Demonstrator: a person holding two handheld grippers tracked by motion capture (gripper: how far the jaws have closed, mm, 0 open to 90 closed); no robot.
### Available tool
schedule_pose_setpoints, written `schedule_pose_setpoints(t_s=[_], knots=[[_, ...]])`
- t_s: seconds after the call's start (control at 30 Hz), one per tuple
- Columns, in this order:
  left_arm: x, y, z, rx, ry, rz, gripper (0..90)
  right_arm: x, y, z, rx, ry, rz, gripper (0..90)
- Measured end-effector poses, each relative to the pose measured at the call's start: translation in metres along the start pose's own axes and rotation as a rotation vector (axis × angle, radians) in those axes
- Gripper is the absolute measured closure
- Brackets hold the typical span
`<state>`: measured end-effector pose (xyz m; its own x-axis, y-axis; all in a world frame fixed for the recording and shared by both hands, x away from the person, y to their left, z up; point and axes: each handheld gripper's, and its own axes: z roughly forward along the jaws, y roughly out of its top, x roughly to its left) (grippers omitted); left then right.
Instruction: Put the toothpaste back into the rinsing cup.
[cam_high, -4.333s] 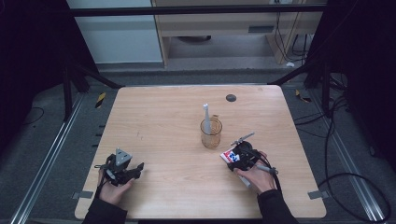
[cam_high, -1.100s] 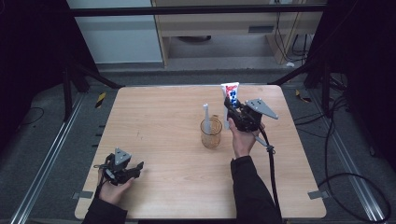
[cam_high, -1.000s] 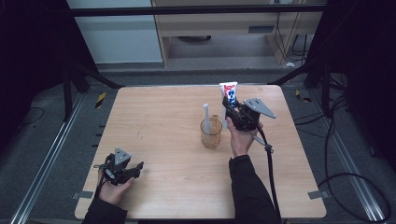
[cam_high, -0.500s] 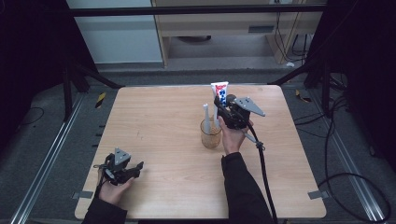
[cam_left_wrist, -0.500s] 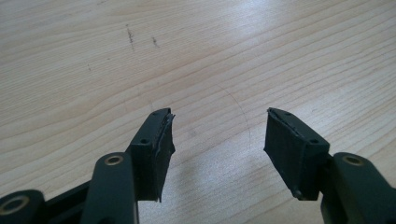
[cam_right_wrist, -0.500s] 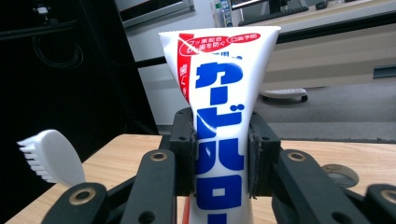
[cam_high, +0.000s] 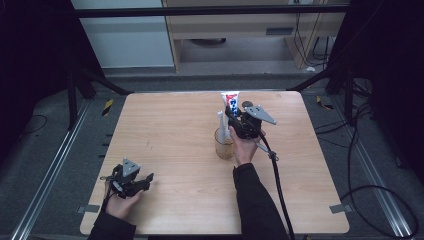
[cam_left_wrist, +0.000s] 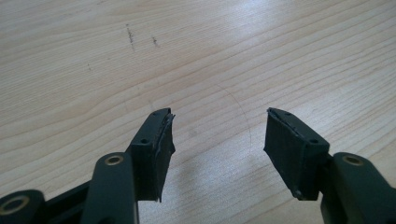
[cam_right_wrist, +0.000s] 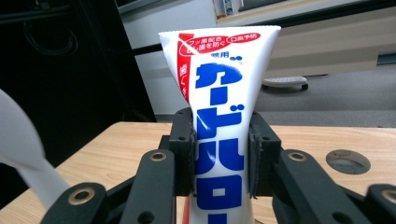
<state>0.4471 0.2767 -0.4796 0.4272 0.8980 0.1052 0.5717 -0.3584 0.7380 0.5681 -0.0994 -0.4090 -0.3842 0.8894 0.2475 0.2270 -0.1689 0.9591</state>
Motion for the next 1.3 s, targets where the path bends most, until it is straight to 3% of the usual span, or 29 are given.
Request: schedule_pose_setpoints(t_s=[0.67, 1.0, 1.3], knots=[[-0.001, 0.0, 0.0, 0.002, 0.0, 0.002, 41.3, 0.0, -0.013, 0.004, 0.126, 0.013, -0.028, 66.3], [-0.001, 0.0, 0.0, 0.002, -0.003, 0.001, 41.4, -0.004, -0.016, -0.006, 0.181, 0.015, -0.031, 65.5], [-0.002, 0.001, -0.001, 0.0, 0.001, 0.009, 41.3, -0.005, -0.018, -0.019, 0.256, 0.035, -0.066, 60.6]])
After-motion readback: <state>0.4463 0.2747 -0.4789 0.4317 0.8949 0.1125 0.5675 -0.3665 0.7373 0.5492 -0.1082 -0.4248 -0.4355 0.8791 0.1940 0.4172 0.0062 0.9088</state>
